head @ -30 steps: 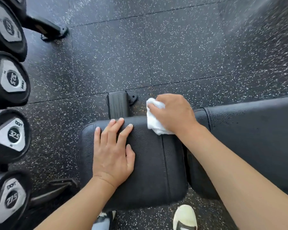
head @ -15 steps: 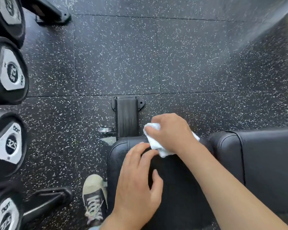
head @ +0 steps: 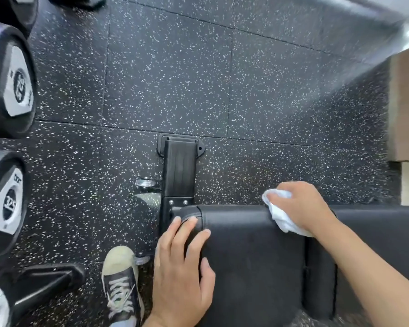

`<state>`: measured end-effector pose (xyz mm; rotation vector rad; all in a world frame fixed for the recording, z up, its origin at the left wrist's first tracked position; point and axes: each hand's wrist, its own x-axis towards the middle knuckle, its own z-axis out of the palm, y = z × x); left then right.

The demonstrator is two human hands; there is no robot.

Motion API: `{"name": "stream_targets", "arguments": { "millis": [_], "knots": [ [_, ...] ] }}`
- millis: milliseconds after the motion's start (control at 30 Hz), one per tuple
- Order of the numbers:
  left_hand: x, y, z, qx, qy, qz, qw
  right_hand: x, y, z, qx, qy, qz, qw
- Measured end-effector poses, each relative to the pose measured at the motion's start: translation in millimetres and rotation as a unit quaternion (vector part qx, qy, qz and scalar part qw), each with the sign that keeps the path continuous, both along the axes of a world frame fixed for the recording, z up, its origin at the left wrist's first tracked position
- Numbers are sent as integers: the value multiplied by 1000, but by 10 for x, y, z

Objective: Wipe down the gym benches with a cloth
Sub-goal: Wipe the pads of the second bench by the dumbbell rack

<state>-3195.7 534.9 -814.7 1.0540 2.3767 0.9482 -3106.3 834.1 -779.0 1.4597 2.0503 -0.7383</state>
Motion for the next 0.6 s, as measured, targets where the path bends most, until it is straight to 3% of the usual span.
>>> {"name": "stream_targets", "arguments": {
  "millis": [133,333,600],
  "knots": [
    [-11,-4,-26,10,2,-2,1000,-487,-296,-127,-49,-25,44,998],
    [-14,8,14,12,-8,9,1000,-1437,-1103,-256,-106,99,173,974],
    [10,55,27,-19,22,14,999,-895,-700,-147,-93,138,135,977]
  ]
}}
